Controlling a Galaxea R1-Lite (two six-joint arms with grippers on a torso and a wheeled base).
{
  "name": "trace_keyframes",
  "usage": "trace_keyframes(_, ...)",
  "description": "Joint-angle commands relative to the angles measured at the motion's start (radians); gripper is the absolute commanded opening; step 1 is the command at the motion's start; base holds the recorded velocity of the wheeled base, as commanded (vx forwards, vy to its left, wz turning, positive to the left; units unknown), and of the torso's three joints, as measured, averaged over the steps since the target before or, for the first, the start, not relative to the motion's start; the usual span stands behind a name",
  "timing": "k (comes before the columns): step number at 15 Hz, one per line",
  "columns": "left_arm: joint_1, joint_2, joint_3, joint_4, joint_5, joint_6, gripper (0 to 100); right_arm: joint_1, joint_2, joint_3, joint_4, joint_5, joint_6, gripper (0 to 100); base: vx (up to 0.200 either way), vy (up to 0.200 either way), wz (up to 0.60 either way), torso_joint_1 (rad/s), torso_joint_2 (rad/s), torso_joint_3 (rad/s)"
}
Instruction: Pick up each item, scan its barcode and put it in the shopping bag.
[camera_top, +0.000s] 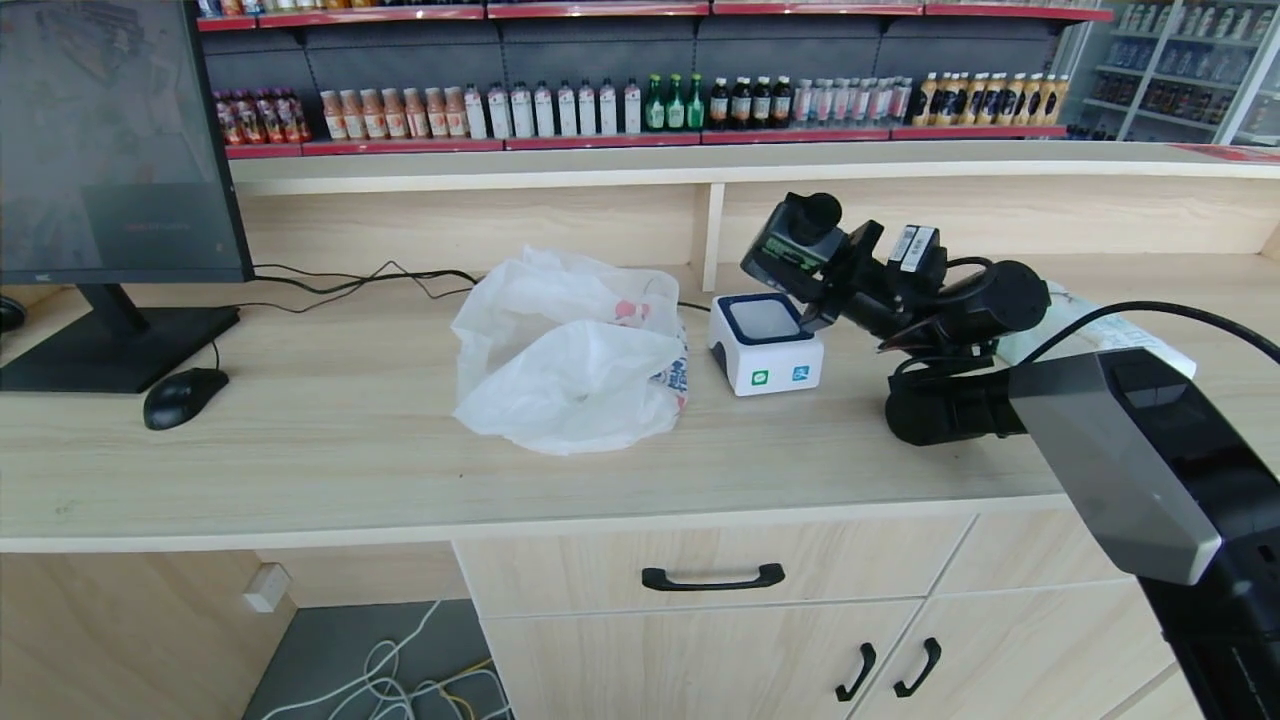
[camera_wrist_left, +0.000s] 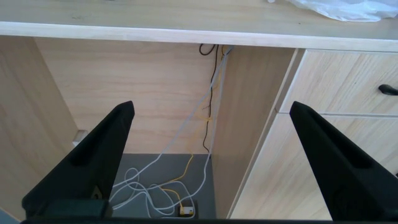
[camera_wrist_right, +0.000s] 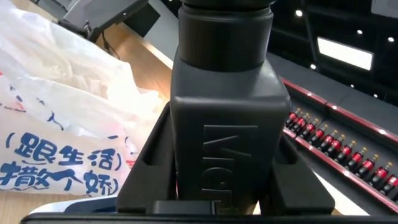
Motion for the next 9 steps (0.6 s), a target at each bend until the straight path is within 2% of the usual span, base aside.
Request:
trace_keyframes(1,0.000,0.000,0.000,0.000,0.000,-0.001,100,0.024,-0.018,-0.005,-0.001,-0.042,0.044,0,0.000,0.000,0.00,0.000,0.00,0.000)
trace_keyframes(5,0.000,0.000,0.000,0.000,0.000,-0.001,100,0.030,-0.087,0.004,-0.001,-0.076,0.114,0,0.000,0.000,0.00,0.000,0.00,0.000)
trace_keyframes(9,0.000,0.000,0.000,0.000,0.000,-0.002,100,0.087,-0.203,0.035,-0.001,-0.281,0.219,0,0.000,0.000,0.00,0.000,0.00,0.000)
